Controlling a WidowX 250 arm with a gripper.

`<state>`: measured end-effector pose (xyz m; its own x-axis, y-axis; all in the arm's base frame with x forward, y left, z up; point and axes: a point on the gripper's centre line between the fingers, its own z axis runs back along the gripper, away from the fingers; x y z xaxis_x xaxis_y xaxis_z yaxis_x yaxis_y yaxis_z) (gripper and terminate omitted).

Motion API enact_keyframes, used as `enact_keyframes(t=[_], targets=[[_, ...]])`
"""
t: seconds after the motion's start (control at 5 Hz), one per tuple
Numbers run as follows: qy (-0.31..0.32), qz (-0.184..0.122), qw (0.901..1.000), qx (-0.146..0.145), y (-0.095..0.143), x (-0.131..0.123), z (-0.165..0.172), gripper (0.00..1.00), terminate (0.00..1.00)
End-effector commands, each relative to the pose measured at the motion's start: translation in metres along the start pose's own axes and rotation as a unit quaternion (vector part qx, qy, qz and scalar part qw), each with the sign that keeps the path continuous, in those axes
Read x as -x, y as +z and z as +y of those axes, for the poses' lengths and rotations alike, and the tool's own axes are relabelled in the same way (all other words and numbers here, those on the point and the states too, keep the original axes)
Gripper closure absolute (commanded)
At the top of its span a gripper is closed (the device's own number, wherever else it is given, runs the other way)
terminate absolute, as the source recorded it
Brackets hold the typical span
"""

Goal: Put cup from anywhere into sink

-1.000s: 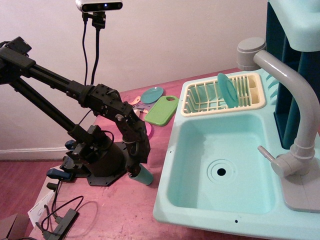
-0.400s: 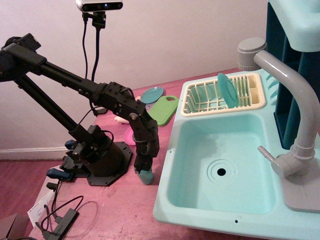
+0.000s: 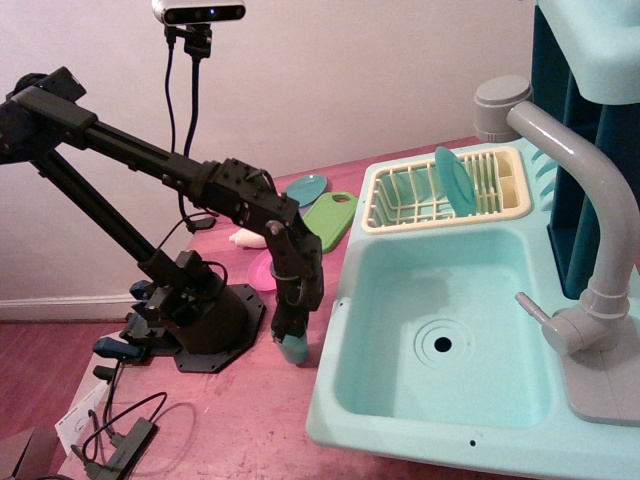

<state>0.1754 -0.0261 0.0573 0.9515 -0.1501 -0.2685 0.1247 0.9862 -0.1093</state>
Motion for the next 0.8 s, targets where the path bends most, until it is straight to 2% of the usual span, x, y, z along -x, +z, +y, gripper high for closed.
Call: enact_keyframes(t=[0.0,0.2,0.4,0.6], targets=[[-0.025,-0.027,0.9993,-0.007,0.045,0.01,0.012,1.0,0.0],[-0.031,-0.027,0.999,-0.016,0.068,0.014,0.02,1.0,0.0],[-0.038,-0.046,0.9973,-0.043,0.104,-0.006,0.038,1.0,0.0],[-0.05,-0.049,0.9961,-0.054,0.133,-0.026,0.05,1.0,0.0]])
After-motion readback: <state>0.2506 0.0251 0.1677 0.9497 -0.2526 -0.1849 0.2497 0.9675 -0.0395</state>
